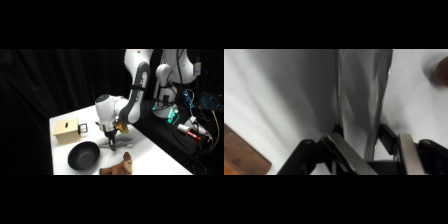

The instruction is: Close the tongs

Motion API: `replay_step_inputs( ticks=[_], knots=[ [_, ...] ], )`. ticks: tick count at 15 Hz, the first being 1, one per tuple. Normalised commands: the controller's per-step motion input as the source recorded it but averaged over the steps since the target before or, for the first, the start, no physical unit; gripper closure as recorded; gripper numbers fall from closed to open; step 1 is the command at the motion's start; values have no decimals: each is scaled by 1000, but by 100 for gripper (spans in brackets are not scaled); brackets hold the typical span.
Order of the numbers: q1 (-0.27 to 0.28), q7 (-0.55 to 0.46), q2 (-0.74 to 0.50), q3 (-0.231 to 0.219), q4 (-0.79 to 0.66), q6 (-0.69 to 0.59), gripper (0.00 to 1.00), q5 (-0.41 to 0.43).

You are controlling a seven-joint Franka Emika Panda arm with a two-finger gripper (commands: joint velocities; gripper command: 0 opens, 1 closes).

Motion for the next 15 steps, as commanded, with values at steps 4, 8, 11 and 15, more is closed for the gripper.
replay_step_inputs(
  ticks=[4, 8, 11, 15],
  knots=[
    [142, 121, 43, -93, 54, 98, 88, -64],
    [107, 96, 53, -87, 56, 60, 90, -83],
    [69, 53, 54, -60, 71, -3, 88, -82],
    [2, -61, 7, 18, 52, -59, 28, -40]
  ],
)
